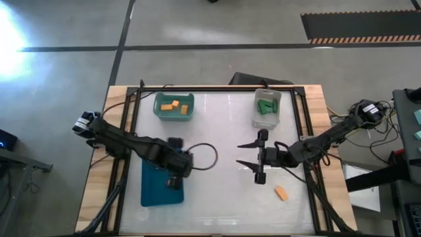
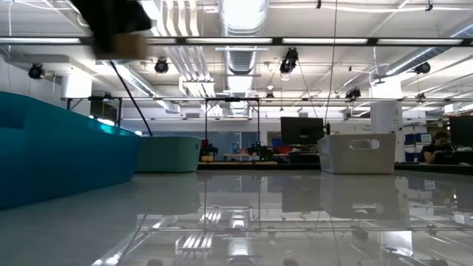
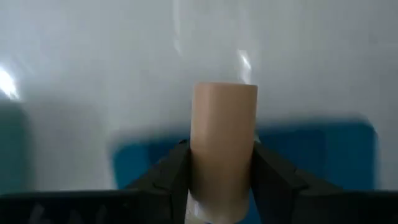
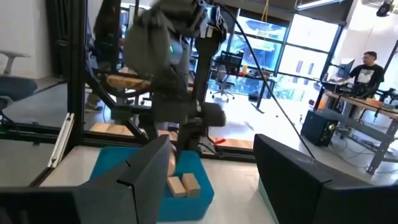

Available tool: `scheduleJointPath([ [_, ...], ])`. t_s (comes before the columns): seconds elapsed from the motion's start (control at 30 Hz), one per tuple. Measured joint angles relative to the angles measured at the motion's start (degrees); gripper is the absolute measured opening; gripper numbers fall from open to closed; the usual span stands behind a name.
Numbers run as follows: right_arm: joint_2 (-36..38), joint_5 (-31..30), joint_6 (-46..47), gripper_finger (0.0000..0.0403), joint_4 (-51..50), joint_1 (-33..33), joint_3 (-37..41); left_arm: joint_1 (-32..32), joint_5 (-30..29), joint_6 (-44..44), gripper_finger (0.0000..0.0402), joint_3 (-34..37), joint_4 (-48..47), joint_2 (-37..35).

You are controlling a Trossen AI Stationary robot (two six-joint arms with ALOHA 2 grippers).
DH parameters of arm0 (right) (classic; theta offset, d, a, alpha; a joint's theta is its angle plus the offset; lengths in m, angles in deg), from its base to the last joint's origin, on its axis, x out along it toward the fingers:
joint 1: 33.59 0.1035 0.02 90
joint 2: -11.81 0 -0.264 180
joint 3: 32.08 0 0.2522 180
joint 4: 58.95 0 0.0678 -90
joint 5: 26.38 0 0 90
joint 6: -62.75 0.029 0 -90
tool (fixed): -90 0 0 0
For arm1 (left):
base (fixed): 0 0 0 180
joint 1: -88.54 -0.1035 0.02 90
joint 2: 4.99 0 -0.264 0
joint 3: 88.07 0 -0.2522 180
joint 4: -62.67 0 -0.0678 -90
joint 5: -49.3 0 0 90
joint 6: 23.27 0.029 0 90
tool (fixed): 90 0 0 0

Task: Sort & place blocks by color
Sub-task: Put the light brown block into the blue bin

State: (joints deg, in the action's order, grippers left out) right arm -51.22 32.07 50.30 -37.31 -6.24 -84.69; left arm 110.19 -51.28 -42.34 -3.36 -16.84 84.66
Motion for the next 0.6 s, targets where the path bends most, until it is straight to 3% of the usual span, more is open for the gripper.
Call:
scheduleJointPath([
  [0.1, -0.09, 0.02, -0.01, 0.0224, 0.02, 0.0, 0.02, 0.0, 8.11, -11.76, 0.0116, 4.46, -4.29, -1.61],
  [0.27, -0.3, 0.02, 0.04, 0.0224, 0.05, 0.0, 0.0, -0.01, 12.85, -35.99, 0.0116, 14.62, -3.83, -1.94],
  [0.47, -0.5, 0.01, 0.07, 0.0224, -0.04, 0.0, 0.02, 1.53, 17.29, -45.7, 0.0119, 21.9, -3.72, -1.4],
  [0.6, -0.5, 0.0, 0.07, 0.0224, -0.04, 0.0, 0.02, 2.35, 18.36, -46.6, 0.0188, 23.59, -3.62, -1.4],
])
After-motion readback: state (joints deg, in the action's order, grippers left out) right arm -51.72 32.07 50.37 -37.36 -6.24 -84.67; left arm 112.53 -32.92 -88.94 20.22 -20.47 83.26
